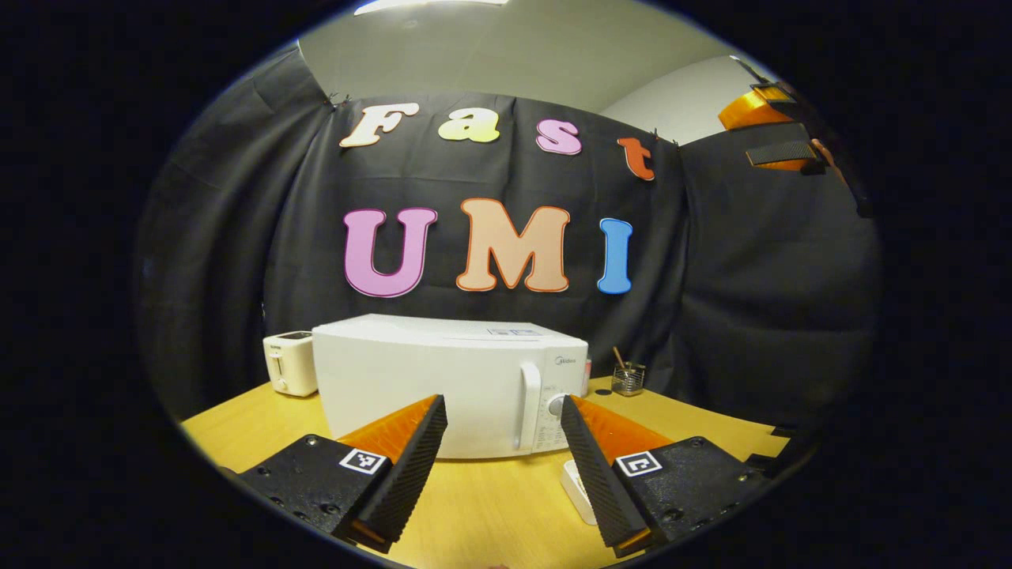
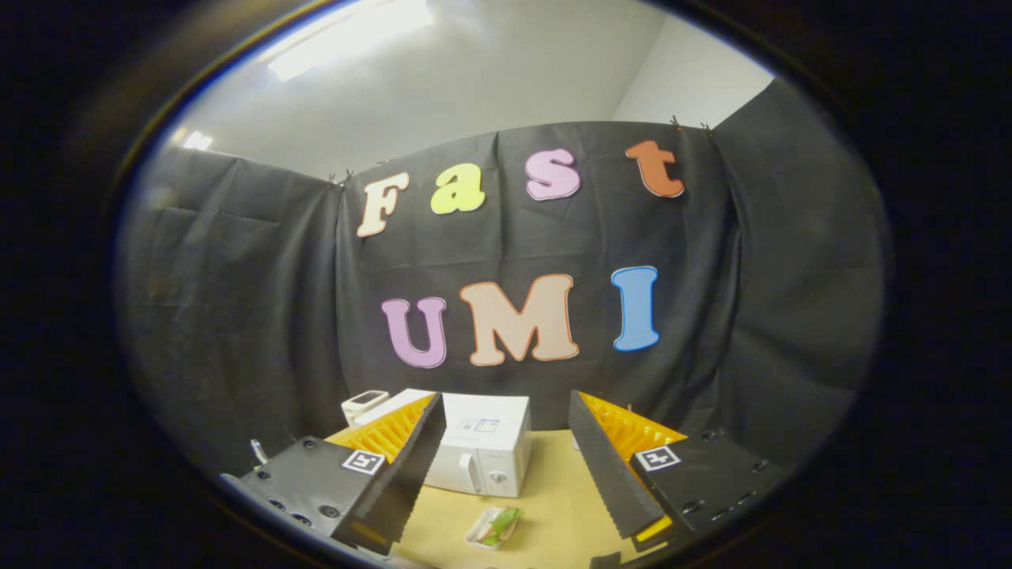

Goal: Open the microwave oven with the left hand, put the food in, and close the microwave oven.

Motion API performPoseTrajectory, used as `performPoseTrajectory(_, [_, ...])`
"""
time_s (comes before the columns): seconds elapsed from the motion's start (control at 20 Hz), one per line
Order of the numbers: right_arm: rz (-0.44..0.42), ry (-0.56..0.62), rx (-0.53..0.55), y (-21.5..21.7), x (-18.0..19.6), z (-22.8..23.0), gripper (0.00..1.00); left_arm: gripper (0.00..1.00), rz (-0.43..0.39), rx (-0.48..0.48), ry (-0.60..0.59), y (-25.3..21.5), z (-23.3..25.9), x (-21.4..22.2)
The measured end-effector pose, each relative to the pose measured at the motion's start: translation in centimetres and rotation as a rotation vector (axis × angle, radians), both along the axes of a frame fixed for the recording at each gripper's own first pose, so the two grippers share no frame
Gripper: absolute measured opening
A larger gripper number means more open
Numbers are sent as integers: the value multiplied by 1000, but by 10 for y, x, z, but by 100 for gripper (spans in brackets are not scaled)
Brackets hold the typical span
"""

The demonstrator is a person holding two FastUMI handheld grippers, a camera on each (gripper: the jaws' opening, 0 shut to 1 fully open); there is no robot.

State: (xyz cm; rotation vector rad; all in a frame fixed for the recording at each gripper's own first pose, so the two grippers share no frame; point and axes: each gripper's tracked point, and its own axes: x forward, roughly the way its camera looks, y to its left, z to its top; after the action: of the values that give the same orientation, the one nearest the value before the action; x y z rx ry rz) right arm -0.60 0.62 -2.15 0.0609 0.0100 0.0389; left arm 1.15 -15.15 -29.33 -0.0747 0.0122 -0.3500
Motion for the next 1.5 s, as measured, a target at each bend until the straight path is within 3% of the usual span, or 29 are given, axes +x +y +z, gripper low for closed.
performPoseTrajectory(0.25, [6,26,-8,-6,3,-13,94,90,0,-41,0,-27,-26,33])
performPoseTrajectory(0.65, [22,39,-2,-13,8,-24,94,90,-4,-25,169,-60,-107,100])
performPoseTrajectory(0.8, [19,41,-37,-15,7,-30,98,90,-6,1,181,-69,-112,122])
performPoseTrajectory(0.85, [25,45,-41,-14,6,-32,94,90,-2,18,184,-71,-115,126])
performPoseTrajectory(0.95, [41,47,-28,-12,3,-33,98,90,7,60,178,-73,-118,135])
performPoseTrajectory(1.0, [52,47,-20,-10,0,-33,94,90,10,69,169,-74,-116,139])
performPoseTrajectory(1.2, [88,56,-6,-5,-7,-36,94,90,34,95,170,-73,-121,153])
performPoseTrajectory(1.3, [92,56,-3,-4,-9,-35,94,85,53,99,180,-68,-124,158])
performPoseTrajectory(1.45, [82,52,-7,-6,-8,-34,94,63,62,106,180,-67,-125,158])
performPoseTrajectory(1.5, [81,52,-6,-6,-8,-36,94,60,50,99,182,-69,-125,157])
